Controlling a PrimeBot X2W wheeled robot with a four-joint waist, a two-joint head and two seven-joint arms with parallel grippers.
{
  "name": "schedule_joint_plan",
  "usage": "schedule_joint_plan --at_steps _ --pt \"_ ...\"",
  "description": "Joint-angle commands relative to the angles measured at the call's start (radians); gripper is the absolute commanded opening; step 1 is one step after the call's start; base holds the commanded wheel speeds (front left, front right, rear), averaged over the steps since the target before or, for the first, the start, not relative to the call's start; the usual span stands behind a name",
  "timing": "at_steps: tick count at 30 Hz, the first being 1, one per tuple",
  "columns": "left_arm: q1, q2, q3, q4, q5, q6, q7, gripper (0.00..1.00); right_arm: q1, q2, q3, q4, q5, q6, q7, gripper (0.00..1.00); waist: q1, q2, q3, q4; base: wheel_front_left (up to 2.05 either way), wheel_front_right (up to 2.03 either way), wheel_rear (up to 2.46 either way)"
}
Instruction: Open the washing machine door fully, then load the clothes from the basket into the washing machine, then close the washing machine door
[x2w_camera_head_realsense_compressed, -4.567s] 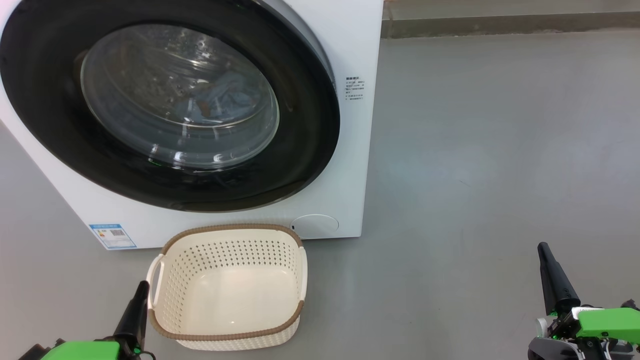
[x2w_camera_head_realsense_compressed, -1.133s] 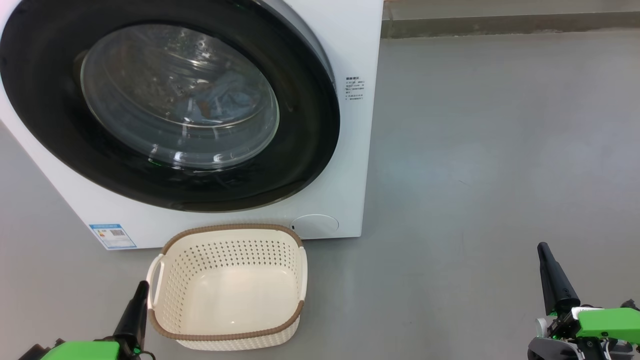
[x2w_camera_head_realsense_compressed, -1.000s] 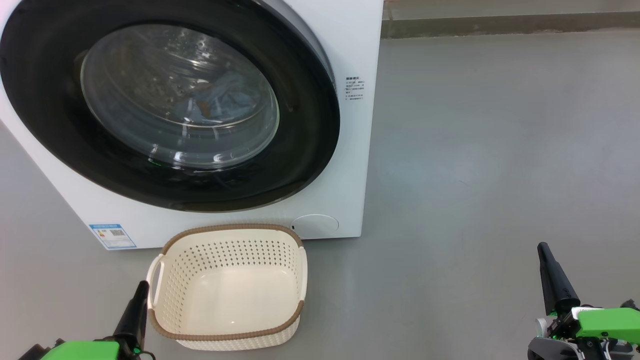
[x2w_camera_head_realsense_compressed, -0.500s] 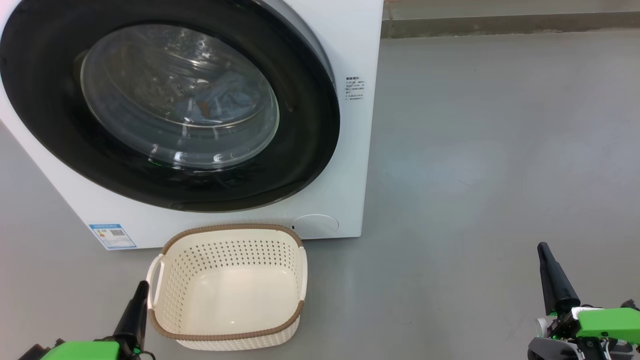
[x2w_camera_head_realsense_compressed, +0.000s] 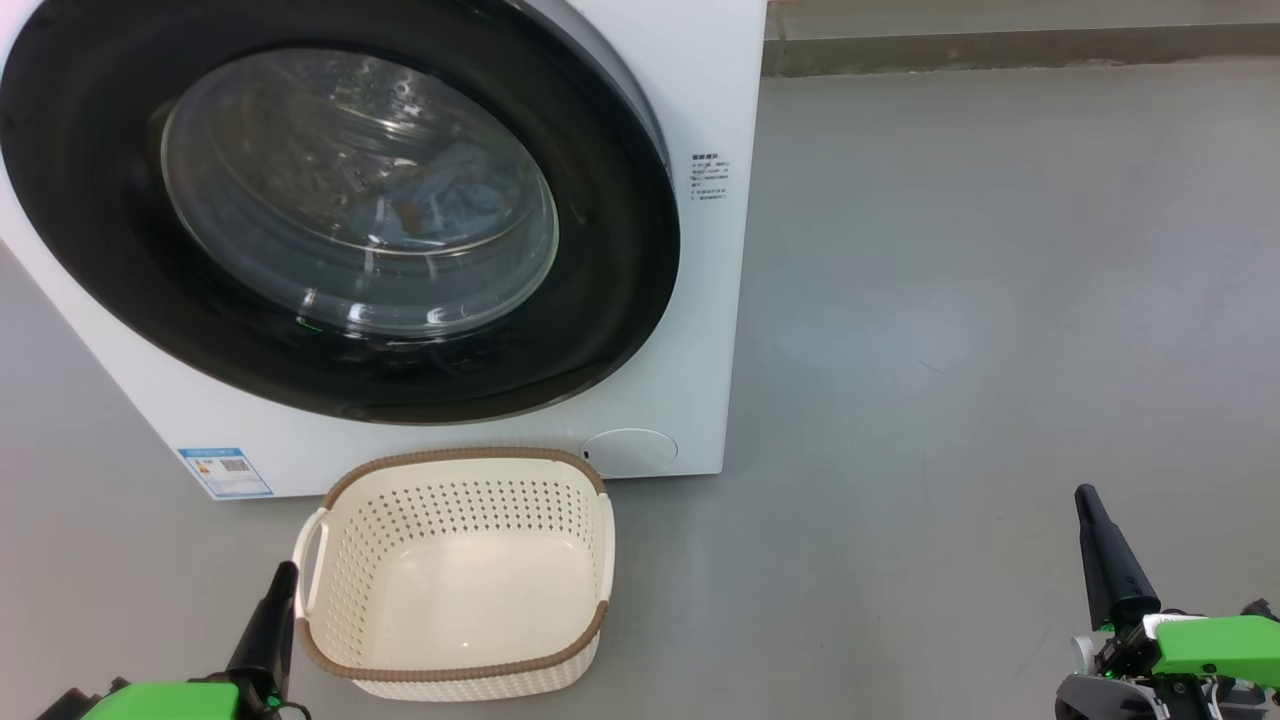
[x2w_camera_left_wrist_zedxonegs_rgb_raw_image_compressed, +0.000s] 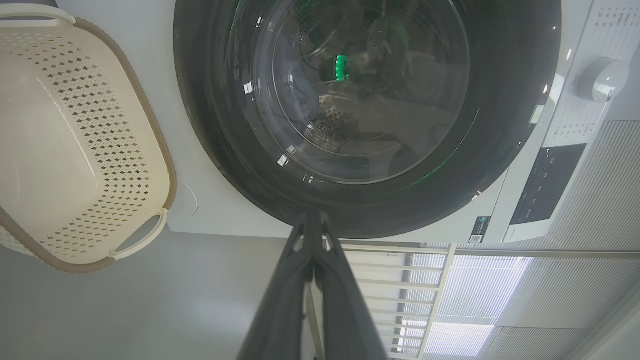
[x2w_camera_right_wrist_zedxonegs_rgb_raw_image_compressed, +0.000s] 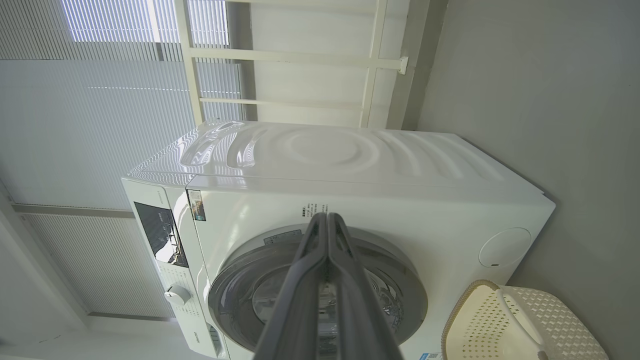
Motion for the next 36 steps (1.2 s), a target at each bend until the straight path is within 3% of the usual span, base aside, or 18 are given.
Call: schedule_joint_plan --at_steps 1,36 --pt "-0.048 0.010 0.036 -0.019 -0.006 0.001 0.006 0.00 -0.029 -0.007 0.017 -0.031 0.011 0.001 0.009 0.00 0.0000 -0.0001 0.000 0.000 0.00 0.00 0.00" --pt "-0.048 0.010 0.036 -0.019 -0.006 0.001 0.007 0.00 -0.029 -0.007 0.017 -0.031 0.011 0.001 0.009 0.00 0.0000 -0.0001 0.000 0.000 0.00 0.00 0.00"
